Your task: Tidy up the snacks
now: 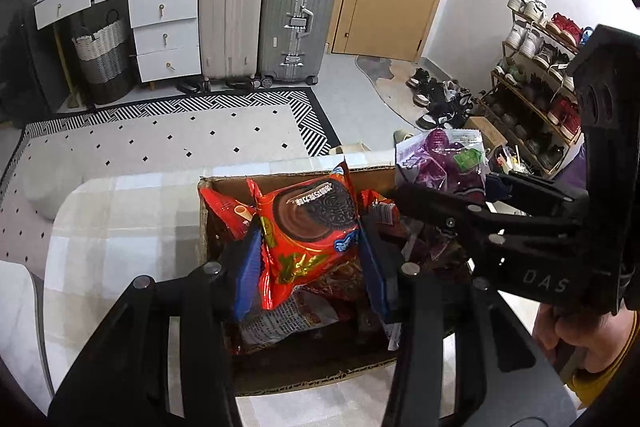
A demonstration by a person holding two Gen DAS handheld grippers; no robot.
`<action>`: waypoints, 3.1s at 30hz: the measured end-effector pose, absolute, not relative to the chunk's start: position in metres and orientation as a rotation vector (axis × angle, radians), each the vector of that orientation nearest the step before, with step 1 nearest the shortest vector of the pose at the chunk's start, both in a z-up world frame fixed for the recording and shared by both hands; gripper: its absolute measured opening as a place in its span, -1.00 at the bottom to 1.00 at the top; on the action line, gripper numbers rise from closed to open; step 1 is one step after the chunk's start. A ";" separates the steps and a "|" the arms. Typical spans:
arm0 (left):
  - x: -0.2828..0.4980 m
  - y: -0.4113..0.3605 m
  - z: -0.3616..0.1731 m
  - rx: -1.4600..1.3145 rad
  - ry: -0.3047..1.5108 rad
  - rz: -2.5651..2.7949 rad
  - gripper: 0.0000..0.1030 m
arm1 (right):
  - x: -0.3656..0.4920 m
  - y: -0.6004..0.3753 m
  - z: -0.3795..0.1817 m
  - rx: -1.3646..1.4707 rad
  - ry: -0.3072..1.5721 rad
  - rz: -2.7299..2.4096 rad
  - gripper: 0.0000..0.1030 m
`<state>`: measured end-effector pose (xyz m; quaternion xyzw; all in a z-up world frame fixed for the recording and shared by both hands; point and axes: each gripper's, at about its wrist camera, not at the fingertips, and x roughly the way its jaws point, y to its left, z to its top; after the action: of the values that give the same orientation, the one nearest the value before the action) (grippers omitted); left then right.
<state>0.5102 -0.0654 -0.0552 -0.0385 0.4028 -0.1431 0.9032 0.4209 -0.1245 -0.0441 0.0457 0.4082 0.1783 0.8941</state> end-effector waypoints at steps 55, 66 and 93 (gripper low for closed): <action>0.286 -0.016 0.081 -0.026 0.594 -0.147 0.68 | 0.270 -0.131 0.064 0.088 0.602 0.454 0.06; 0.140 -0.018 0.130 0.004 0.432 -0.105 1.00 | 0.142 -0.150 0.097 0.098 0.474 0.449 0.48; -0.038 0.042 0.114 -0.045 0.345 0.000 1.00 | -0.033 -0.204 0.060 0.028 0.189 0.334 0.98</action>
<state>-0.0380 0.0420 0.1142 -0.0225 0.1714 0.0002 0.9849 -0.0328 -0.2039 0.0597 0.0137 0.0939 0.1658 0.9816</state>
